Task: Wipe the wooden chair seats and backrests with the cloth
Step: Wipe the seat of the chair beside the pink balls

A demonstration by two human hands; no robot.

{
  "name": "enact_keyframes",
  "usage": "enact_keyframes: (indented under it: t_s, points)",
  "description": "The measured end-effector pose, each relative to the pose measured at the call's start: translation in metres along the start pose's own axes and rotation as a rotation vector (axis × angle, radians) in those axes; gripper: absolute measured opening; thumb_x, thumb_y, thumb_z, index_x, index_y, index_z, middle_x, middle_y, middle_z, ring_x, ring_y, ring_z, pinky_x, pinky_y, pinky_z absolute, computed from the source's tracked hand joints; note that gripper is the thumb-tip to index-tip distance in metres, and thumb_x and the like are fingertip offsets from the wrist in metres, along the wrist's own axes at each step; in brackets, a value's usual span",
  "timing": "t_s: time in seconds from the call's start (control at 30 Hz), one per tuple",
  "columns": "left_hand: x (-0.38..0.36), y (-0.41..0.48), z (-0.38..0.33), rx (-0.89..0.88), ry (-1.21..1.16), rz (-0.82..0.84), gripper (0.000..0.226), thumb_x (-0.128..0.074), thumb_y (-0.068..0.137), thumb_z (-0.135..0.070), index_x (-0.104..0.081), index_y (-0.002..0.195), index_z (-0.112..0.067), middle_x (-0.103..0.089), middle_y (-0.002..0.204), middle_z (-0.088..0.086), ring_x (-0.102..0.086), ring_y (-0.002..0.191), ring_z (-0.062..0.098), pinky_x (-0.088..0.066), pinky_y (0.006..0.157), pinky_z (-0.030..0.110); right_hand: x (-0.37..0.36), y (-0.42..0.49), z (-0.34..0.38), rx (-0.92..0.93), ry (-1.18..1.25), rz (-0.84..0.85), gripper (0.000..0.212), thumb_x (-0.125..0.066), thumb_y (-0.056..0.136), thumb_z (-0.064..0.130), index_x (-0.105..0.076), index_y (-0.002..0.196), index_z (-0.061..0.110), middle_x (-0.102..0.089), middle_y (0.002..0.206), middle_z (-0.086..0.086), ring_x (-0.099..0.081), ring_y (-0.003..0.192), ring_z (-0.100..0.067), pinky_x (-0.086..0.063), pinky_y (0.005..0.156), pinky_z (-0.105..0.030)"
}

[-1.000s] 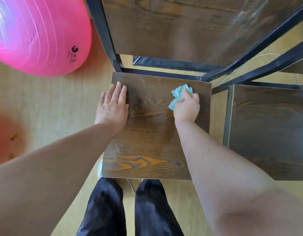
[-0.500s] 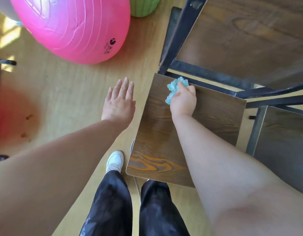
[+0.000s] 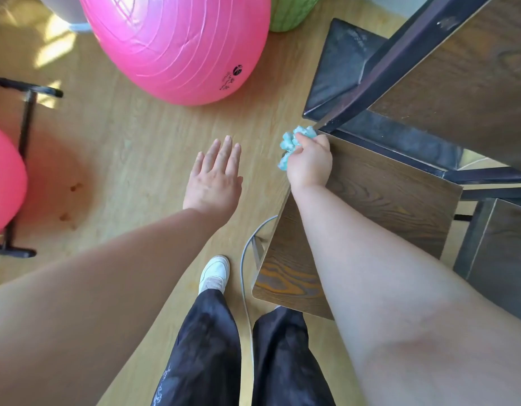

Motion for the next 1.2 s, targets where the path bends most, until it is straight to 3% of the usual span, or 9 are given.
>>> enact_keyframes:
  t_s: [0.07, 0.2, 0.33, 0.5, 0.63, 0.83, 1.0, 1.13, 1.2]
  points:
    - [0.000, -0.002, 0.003, -0.004, 0.005, 0.003, 0.063, -0.031, 0.105, -0.032, -0.002, 0.158, -0.016, 0.002, 0.167, 0.002, 0.004, 0.153, 0.021, -0.003, 0.124, 0.042, -0.003, -0.008, 0.001, 0.052, -0.066, 0.045, 0.038, -0.049, 0.094, 0.005, -0.066, 0.126, 0.018, -0.052, 0.126, -0.002, -0.054, 0.115, -0.020, -0.036, 0.095, -0.017]
    - [0.004, -0.007, -0.001, -0.009, 0.004, 0.002, 0.063, -0.029, 0.105, -0.033, -0.001, 0.158, -0.016, 0.003, 0.167, 0.002, 0.006, 0.153, 0.020, -0.002, 0.124, 0.041, -0.009, -0.039, -0.003, 0.171, -0.109, 0.160, 0.037, -0.049, 0.094, 0.005, -0.067, 0.125, 0.015, -0.055, 0.125, -0.005, -0.054, 0.114, -0.023, -0.040, 0.100, -0.025]
    - [0.009, -0.013, -0.013, -0.042, 0.021, -0.009, 0.063, -0.027, 0.105, -0.034, 0.002, 0.158, -0.016, 0.005, 0.167, 0.002, 0.007, 0.153, 0.021, -0.002, 0.124, 0.042, -0.012, -0.078, -0.018, 0.264, -0.121, 0.205, 0.035, -0.049, 0.096, 0.006, -0.067, 0.125, 0.014, -0.058, 0.115, -0.007, -0.057, 0.103, -0.025, -0.046, 0.093, -0.034]
    - [0.008, -0.025, -0.026, -0.073, 0.049, -0.005, 0.063, -0.026, 0.106, -0.034, 0.003, 0.158, -0.016, 0.007, 0.167, 0.002, 0.008, 0.153, 0.021, -0.001, 0.124, 0.041, -0.007, -0.110, -0.032, 0.276, 0.016, 0.246, 0.031, -0.053, 0.097, 0.006, -0.068, 0.123, 0.012, -0.059, 0.109, -0.006, -0.059, 0.099, -0.022, -0.046, 0.090, -0.026]
    - [0.000, -0.041, -0.044, -0.087, 0.075, 0.007, 0.062, -0.026, 0.106, -0.034, 0.003, 0.158, -0.016, 0.007, 0.167, 0.002, 0.009, 0.153, 0.020, -0.001, 0.124, 0.041, 0.025, -0.115, -0.046, 0.316, 0.097, 0.113, 0.029, -0.056, 0.095, 0.004, -0.070, 0.120, 0.010, -0.061, 0.101, -0.006, -0.060, 0.091, -0.017, -0.043, 0.081, -0.018]
    - [-0.016, -0.060, -0.098, -0.130, 0.083, 0.035, 0.061, -0.025, 0.106, -0.033, 0.003, 0.158, -0.017, 0.007, 0.167, 0.001, 0.010, 0.152, 0.020, 0.000, 0.124, 0.041, 0.089, -0.104, -0.114, 0.088, 0.174, -0.013, 0.030, -0.054, 0.098, 0.010, -0.067, 0.125, 0.017, -0.056, 0.113, 0.003, -0.057, 0.106, -0.013, -0.050, 0.095, -0.023]
    - [-0.029, -0.066, -0.160, -0.187, 0.083, 0.039, 0.061, -0.025, 0.106, -0.033, 0.005, 0.158, -0.018, 0.009, 0.166, -0.001, 0.011, 0.152, 0.019, 0.001, 0.124, 0.040, 0.160, -0.089, -0.194, -0.136, 0.197, -0.163, 0.030, -0.053, 0.099, 0.013, -0.066, 0.126, 0.019, -0.052, 0.114, 0.007, -0.057, 0.110, -0.011, -0.040, 0.076, 0.003]
    - [-0.040, -0.067, -0.193, -0.224, 0.094, 0.050, 0.060, -0.024, 0.106, -0.033, 0.004, 0.158, -0.018, 0.009, 0.166, -0.001, 0.012, 0.152, 0.018, 0.002, 0.124, 0.040, 0.199, -0.083, -0.254, -0.275, 0.172, -0.200, 0.030, -0.051, 0.100, 0.015, -0.066, 0.125, 0.023, -0.050, 0.114, 0.012, -0.057, 0.108, -0.012, -0.049, 0.087, -0.017]
    - [-0.046, -0.068, -0.199, -0.230, 0.116, 0.063, 0.060, -0.023, 0.106, -0.033, 0.004, 0.158, -0.018, 0.009, 0.166, -0.001, 0.012, 0.152, 0.018, 0.002, 0.124, 0.040, 0.206, -0.083, -0.275, -0.303, 0.149, -0.176, 0.031, -0.050, 0.100, 0.014, -0.067, 0.124, 0.023, -0.050, 0.113, 0.012, -0.058, 0.106, -0.013, -0.049, 0.088, -0.020]
Point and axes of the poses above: each hand's wrist, its own y-axis towards the middle knuckle, its own x-axis out of the back of the hand, z = x × y, the point moved 6 cm from there along y, towards the middle knuckle
